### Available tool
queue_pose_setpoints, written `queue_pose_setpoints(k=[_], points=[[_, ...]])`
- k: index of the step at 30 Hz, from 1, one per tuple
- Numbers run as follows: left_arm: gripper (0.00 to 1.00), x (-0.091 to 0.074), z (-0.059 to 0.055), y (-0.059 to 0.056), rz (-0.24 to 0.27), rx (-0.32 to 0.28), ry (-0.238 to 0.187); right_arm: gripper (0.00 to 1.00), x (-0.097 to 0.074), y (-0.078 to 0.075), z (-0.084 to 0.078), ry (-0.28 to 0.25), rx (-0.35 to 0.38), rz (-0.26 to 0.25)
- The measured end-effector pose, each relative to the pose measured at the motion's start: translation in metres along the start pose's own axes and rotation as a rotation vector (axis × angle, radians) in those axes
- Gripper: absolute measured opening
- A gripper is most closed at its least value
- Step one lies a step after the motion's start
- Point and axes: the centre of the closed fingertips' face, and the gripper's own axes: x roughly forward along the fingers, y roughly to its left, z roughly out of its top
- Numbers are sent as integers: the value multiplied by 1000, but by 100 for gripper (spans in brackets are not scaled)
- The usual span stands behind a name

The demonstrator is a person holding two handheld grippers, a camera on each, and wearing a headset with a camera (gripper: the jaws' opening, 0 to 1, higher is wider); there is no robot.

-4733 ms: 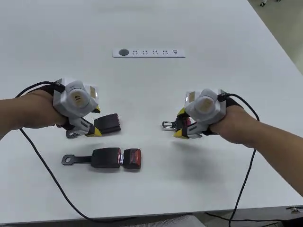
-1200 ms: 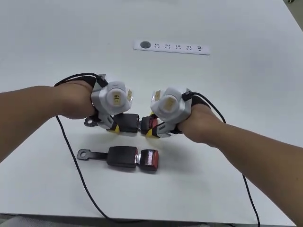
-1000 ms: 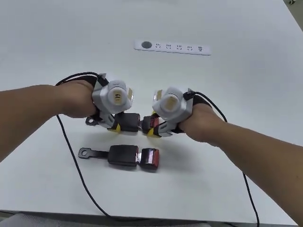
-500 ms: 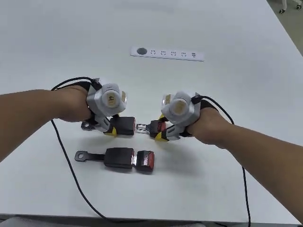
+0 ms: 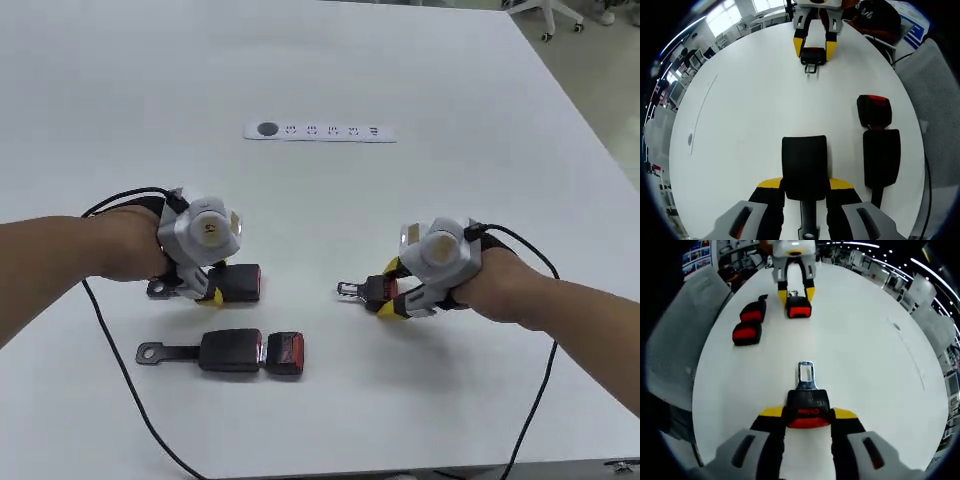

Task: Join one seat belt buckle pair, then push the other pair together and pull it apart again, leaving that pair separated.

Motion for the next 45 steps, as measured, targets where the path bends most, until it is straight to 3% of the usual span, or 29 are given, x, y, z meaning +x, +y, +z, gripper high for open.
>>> queue_pose_setpoints(k=[8,11,13,15,18,20,21,24,28,30,32,33,37,41,45], points=[[32,-2,-1,0,48,-54,-10,37,-4,1,-4,59,-18,-40],[33,-3,-2,4,82,-46,-22,44,-6,-7,-3,83,-37,-98],[37,-6,-3,6,116,-53,-30,51,-9,-14,-5,90,-8,-146],[39,-11,-10,8,156,-53,5,55,-12,-14,-7,103,-10,-170],[40,-21,-7,4,169,-57,-25,59,-16,-7,-7,82,-8,-177],[42,-32,-5,3,196,-115,-49,59,-20,-3,-3,49,26,-188],[45,-44,-3,5,245,-119,-71,60,-23,-3,-1,32,39,-207],[51,-61,2,-5,276,-144,-132,63,-29,10,9,-62,156,-214],[60,-75,-1,-23,326,-100,-165,68,-32,23,7,-49,173,-233],[66,-76,-8,-32,343,-114,-162,71,-36,29,17,-98,204,-248],[70,-79,-10,-39,357,-159,-193,73,-40,37,26,-133,211,-254],[70,-80,-8,-45,354,-178,-230,73,-43,43,30,-145,210,-257],[79,-82,-17,-62,356,-204,-250,78,-51,59,37,-188,210,-271],[83,-98,-26,-71,388,-308,-310,87,-63,72,38,-234,248,-287],[93,-115,-35,-78,425,-373,-354,94,-70,82,30,-251,278,-295]])
